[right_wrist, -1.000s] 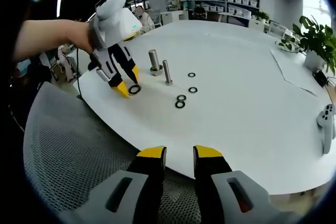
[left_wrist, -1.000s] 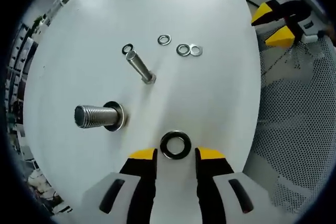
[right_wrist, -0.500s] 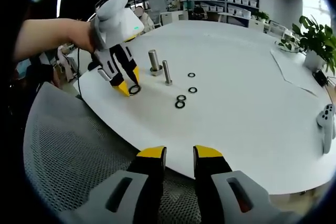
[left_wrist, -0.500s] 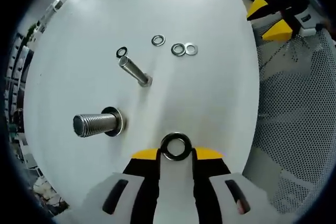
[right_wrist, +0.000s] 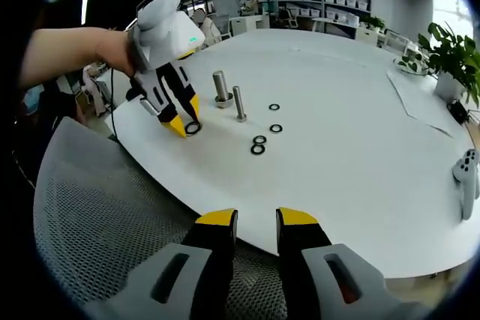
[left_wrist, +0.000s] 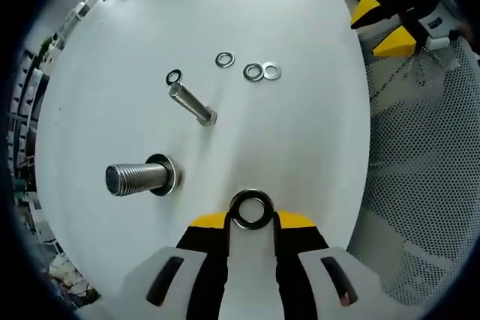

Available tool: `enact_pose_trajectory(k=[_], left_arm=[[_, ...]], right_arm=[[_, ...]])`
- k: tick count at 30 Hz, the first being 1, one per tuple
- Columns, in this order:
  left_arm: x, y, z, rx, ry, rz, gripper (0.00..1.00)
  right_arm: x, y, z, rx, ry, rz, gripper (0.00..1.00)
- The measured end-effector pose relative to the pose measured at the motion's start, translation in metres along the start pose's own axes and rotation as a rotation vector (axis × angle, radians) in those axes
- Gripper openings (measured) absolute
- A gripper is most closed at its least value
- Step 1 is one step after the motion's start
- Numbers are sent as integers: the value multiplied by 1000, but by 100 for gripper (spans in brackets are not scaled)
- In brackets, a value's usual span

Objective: Place the washer onto the threaded stud by aligning its center hole with the stud, sliding it down to the base, and recovering from edge contact or off-axis alignment until the washer reaches the visible bottom stop.

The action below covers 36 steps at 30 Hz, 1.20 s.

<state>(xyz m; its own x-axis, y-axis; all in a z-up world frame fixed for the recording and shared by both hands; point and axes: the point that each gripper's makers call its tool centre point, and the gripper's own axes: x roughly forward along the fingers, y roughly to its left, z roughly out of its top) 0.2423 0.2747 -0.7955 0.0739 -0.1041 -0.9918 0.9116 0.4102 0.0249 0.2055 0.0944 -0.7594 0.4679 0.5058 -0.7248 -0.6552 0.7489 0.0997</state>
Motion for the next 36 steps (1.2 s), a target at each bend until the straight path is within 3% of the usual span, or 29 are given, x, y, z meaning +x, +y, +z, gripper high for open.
enact_pose_trajectory(k=[15,28,36], left_arm=[[0,1,-1,-35,3,2,20],[-1,7,6,-34,-32,33,22],[1,3,7,-34,-35,9,21]], right_arm=[[0,-1,0,1,-1,-1,23],[0,-1,0,5,3,-5,23],[0,-1,-1,4,7,-5,23]])
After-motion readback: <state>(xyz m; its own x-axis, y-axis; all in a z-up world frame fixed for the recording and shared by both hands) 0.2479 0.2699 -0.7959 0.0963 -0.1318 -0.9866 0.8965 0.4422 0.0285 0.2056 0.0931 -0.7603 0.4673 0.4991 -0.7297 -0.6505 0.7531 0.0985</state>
